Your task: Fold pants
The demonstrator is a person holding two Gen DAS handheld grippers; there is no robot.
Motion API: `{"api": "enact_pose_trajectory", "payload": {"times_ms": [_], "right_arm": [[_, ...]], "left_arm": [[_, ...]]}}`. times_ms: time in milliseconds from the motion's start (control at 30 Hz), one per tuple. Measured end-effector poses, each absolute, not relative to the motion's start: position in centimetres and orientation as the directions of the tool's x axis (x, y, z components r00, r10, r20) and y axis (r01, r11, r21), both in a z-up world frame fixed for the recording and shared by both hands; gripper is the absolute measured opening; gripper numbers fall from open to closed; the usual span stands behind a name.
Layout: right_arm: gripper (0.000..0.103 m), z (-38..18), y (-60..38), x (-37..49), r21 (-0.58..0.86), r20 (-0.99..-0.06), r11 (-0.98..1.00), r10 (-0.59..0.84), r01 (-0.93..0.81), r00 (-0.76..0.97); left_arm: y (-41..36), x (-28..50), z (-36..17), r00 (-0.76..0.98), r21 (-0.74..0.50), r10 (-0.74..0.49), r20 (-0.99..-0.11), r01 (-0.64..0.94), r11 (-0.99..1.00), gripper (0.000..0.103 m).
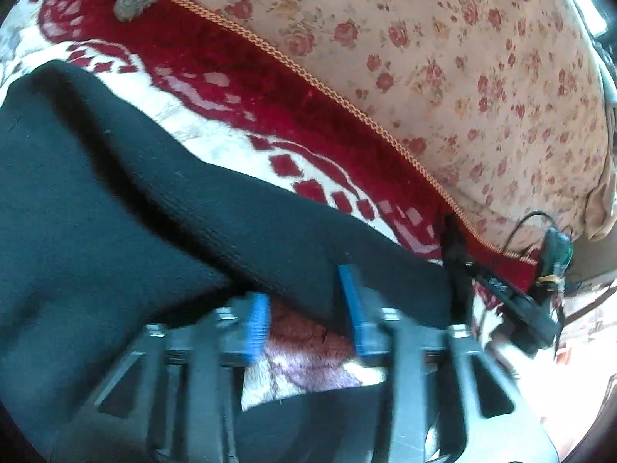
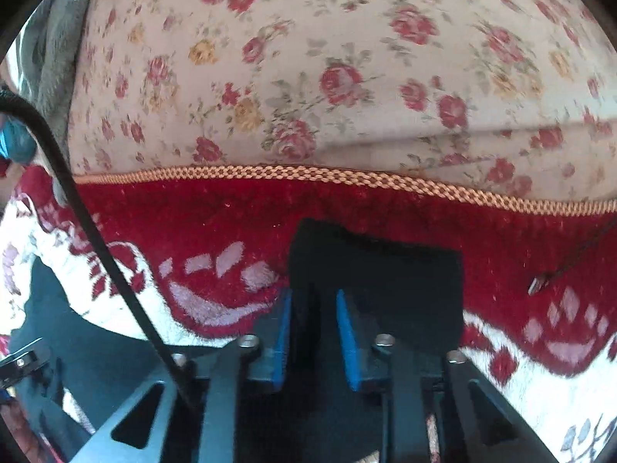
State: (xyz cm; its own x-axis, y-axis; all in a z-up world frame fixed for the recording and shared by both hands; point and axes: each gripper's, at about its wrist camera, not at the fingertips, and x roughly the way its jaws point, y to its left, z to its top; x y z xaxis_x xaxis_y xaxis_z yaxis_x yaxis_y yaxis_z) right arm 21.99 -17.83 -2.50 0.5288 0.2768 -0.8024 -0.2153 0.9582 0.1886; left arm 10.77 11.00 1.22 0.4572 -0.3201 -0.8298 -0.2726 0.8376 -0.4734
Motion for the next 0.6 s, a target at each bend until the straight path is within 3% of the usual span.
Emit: {"api": "enact_pose_trajectory", "payload": {"times_ms": [33, 133, 467, 600], "right_arm": [[0.008, -2.4, -18.4, 21.9, 0.213, -0.795, 0.952, 0.299, -0.218, 0.528], [0.006, -2.4, -20.4, 19.9, 0.249, -0.773, 0.942, 0.333, -0.225, 0.540], [0.006, 1.8, -26.4, 12.1, 0.417, -0.615, 0.882, 0.452, -0.221, 0.646], [0.006, 1.5, -26.8, 9.7, 0.449, -0.600, 0.868, 0.468, -0.211, 0.649]], "left_arm": [[11.0, 10.8, 1.0, 0.457, -0.471, -0.317, -0.831, -0.273, 0.839, 0.017], [11.1, 10.4, 1.0, 0.473, -0.477, -0.319, -0.821, -0.261, 0.839, 0.013], [11.1, 6.6, 5.0, 0.554, -0.467, -0.302, -0.776, -0.182, 0.865, 0.011], [10.8, 5.3, 6.1, 0.571, -0.458, -0.293, -0.767, -0.167, 0.873, 0.011]]}}
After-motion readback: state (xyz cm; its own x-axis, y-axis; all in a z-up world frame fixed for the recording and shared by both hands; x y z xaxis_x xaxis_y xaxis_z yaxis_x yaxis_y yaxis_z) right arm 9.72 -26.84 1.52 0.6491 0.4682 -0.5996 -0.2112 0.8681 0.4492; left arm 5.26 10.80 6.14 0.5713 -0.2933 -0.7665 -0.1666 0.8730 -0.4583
